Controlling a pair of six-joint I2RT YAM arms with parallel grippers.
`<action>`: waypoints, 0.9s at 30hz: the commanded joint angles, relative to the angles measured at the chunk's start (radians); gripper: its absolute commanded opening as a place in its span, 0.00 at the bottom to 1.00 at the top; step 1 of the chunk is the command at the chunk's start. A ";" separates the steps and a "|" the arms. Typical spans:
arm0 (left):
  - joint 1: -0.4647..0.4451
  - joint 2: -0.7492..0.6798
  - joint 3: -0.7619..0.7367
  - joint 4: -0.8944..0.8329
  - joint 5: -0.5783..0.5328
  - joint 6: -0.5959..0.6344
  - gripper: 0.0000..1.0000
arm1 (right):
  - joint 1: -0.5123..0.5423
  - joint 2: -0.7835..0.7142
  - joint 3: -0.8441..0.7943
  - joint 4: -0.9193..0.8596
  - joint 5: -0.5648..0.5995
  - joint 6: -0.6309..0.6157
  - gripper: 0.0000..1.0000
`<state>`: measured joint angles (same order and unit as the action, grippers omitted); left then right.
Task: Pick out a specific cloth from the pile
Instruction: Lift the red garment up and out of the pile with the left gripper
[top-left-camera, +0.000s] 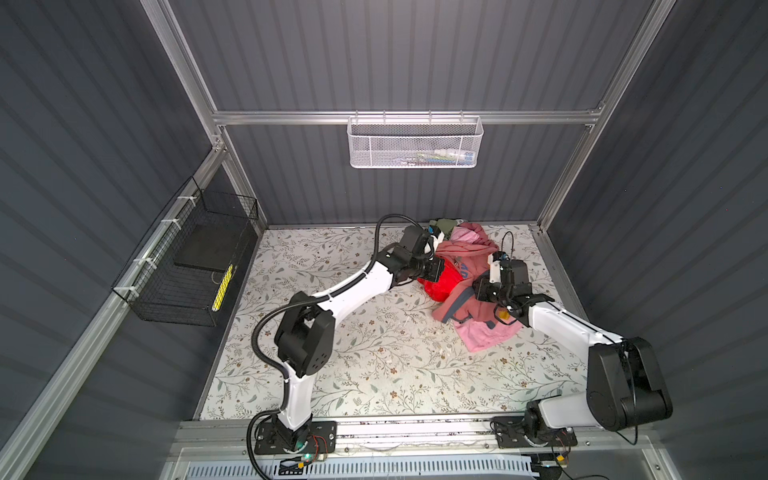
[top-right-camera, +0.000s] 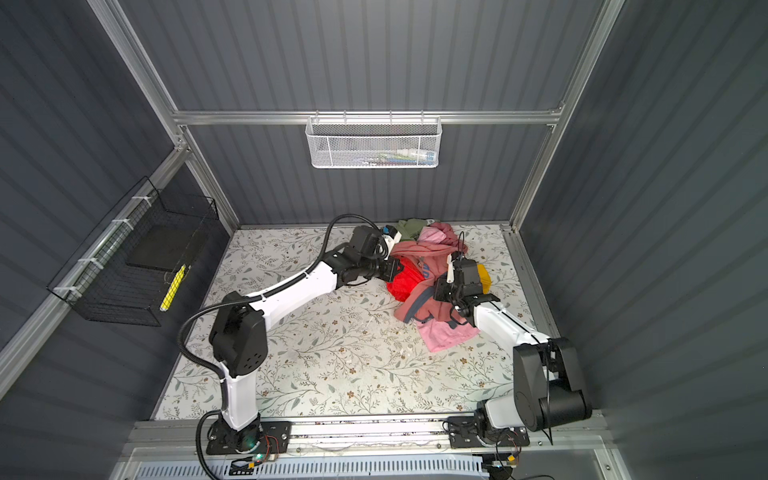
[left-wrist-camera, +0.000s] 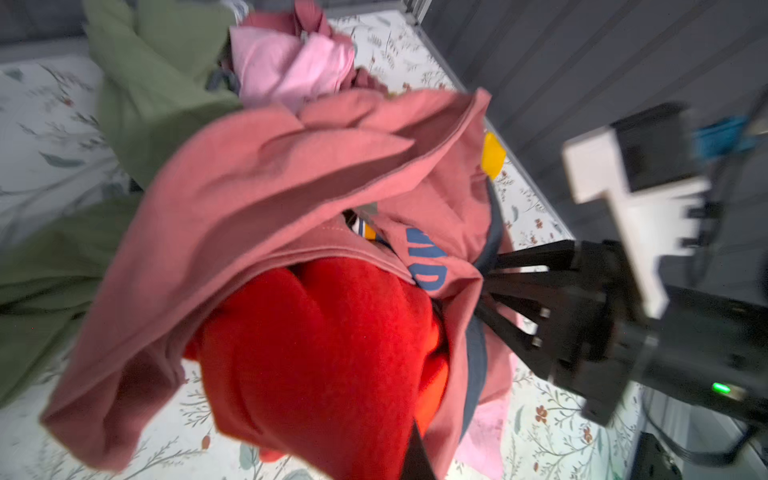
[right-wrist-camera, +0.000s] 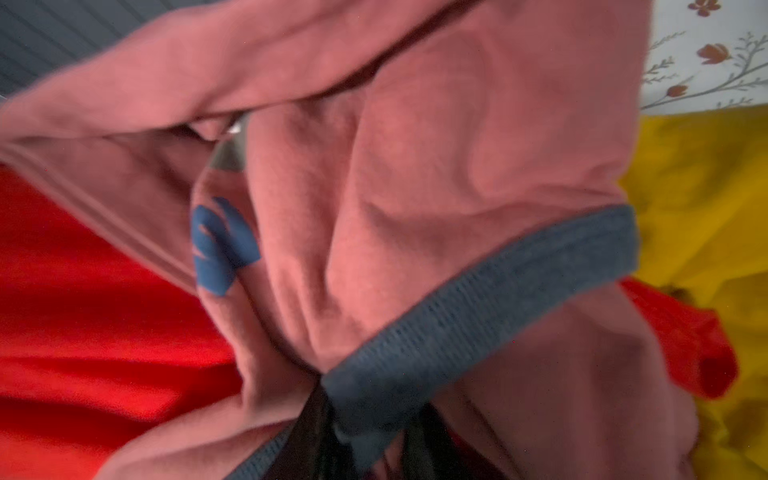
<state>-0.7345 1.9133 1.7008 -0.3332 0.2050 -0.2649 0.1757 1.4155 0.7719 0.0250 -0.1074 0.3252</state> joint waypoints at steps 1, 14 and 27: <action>0.036 -0.133 0.112 -0.066 -0.086 0.092 0.00 | -0.028 -0.007 -0.018 -0.020 0.033 0.024 0.29; 0.105 -0.034 0.653 -0.424 -0.098 0.232 0.00 | -0.096 -0.017 -0.050 -0.019 0.054 0.105 0.31; 0.170 -0.249 0.612 -0.357 -0.425 0.373 0.00 | -0.106 -0.019 -0.063 -0.023 0.071 0.129 0.56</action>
<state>-0.5797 1.7893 2.3081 -0.7902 -0.0895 0.0475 0.0757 1.4052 0.7292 0.0357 -0.0750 0.4423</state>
